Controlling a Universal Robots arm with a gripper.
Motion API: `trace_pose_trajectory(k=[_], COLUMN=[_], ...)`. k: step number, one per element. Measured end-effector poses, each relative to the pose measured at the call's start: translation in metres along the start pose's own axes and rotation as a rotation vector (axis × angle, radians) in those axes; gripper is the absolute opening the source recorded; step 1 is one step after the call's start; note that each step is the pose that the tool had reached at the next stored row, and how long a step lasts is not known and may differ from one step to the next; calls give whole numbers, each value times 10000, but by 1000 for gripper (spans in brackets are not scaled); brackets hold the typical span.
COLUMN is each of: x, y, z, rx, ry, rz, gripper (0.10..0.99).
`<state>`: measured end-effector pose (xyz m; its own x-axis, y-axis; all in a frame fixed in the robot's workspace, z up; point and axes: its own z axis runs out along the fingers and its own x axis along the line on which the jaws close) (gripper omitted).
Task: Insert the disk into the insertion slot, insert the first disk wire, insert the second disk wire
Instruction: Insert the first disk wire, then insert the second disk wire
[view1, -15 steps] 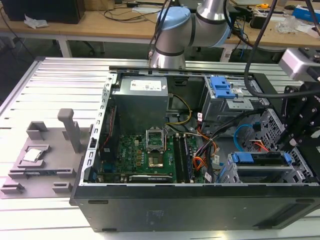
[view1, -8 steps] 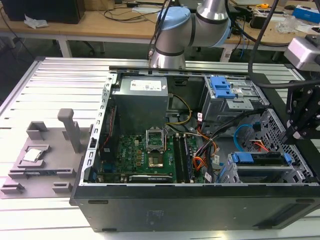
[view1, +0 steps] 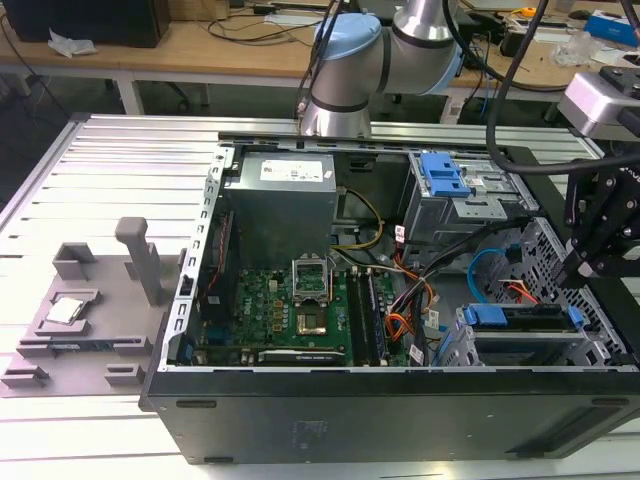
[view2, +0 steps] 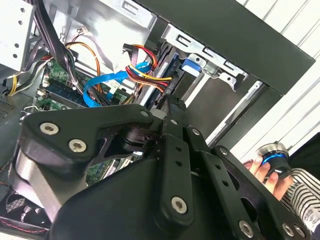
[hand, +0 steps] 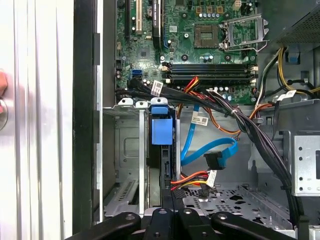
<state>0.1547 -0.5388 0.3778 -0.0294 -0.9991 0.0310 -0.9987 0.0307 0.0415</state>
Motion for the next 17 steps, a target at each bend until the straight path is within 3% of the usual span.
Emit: trace_pose_trajectory(k=[13, 16, 17], x=[0, 0, -1], y=[2, 3, 3], z=[0, 1, 0], rx=[0, 0, 0], ry=[-1, -1, 2], rz=[1, 1, 1], gripper=[114, 239, 239])
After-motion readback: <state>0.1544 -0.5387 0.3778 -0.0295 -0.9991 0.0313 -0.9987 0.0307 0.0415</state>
